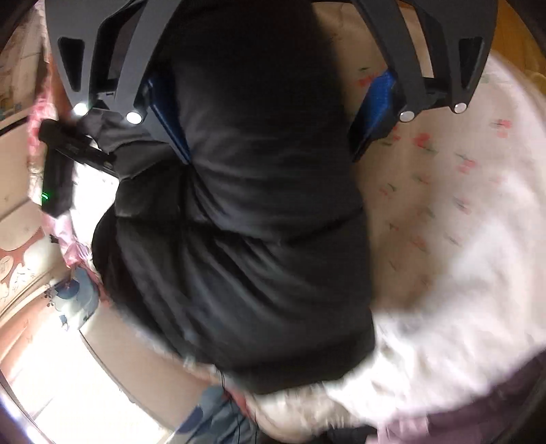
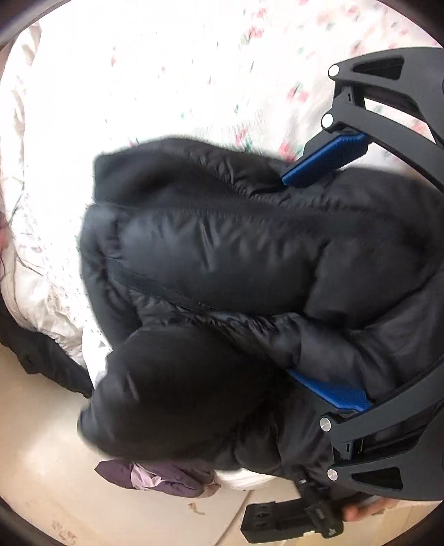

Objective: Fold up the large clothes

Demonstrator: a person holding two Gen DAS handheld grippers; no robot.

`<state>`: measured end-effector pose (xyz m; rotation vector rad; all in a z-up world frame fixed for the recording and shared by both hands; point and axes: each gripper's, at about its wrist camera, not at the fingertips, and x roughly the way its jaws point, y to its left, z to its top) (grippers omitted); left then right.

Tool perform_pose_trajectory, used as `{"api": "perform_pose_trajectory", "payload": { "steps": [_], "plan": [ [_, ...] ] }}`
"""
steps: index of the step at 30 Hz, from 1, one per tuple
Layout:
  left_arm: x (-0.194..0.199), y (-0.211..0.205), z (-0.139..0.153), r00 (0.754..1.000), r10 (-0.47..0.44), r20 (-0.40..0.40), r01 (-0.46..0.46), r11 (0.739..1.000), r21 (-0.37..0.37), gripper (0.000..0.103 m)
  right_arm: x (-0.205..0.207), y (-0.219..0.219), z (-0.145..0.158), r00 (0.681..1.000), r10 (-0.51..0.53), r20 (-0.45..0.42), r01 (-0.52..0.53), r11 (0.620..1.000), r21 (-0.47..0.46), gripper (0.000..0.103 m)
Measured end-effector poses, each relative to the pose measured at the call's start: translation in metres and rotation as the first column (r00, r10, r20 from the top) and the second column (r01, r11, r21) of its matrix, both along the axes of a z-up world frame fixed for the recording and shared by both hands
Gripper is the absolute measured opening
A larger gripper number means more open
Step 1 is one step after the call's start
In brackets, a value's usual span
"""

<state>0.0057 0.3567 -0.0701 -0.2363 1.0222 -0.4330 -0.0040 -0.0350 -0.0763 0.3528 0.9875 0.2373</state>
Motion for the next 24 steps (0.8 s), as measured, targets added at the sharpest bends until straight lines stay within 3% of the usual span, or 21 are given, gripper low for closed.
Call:
{"api": "perform_pose_trajectory", "payload": {
  "steps": [3,6,9,11,13,16,19,23,24],
  "plan": [
    [-0.009,0.001,0.04,0.986,0.053,0.155,-0.061,0.997,0.047,0.086,-0.017,0.011,0.058,0.974,-0.015,0.225,0.027,0.998,-0.051,0.097],
    [0.004,-0.012,0.065,0.977,0.042,0.211,-0.05,0.998,0.031,0.086,-0.001,0.046,0.097,0.933,0.012,0.36,0.027,0.994,-0.103,0.097],
    [0.031,-0.031,0.057,0.983,0.01,0.181,-0.017,0.999,0.036,0.086,0.043,0.065,0.078,0.958,-0.015,0.286,0.054,0.99,-0.131,0.097],
    [0.041,-0.046,0.034,0.992,-0.008,0.123,0.001,0.999,0.053,0.086,0.08,0.061,0.026,0.989,-0.07,0.128,0.09,0.983,-0.158,0.097],
    [0.045,-0.059,0.016,0.994,-0.041,0.103,0.033,0.997,0.073,0.086,0.09,0.039,-0.028,0.993,-0.114,0.008,0.114,0.993,-0.027,0.097],
    [0.032,-0.074,0.013,0.99,-0.079,0.115,0.063,0.989,0.137,0.086,0.075,0.038,-0.025,0.994,-0.104,-0.011,0.103,0.992,-0.069,0.097],
    [0.017,-0.074,0.015,0.988,-0.092,0.124,0.067,0.98,0.187,0.086,0.037,0.02,-0.009,0.995,-0.099,-0.005,0.099,0.994,-0.046,0.097],
    [-0.016,-0.064,0.02,0.988,-0.029,0.151,-0.005,0.976,0.22,0.088,-0.062,0.017,0.023,0.963,-0.129,0.236,0.148,0.987,-0.064,0.097],
    [-0.025,-0.062,0.02,0.988,-0.01,0.155,-0.026,0.974,0.225,0.088,-0.069,0.027,0.015,0.969,-0.107,0.223,0.135,0.984,-0.113,0.097]
  ]
}}
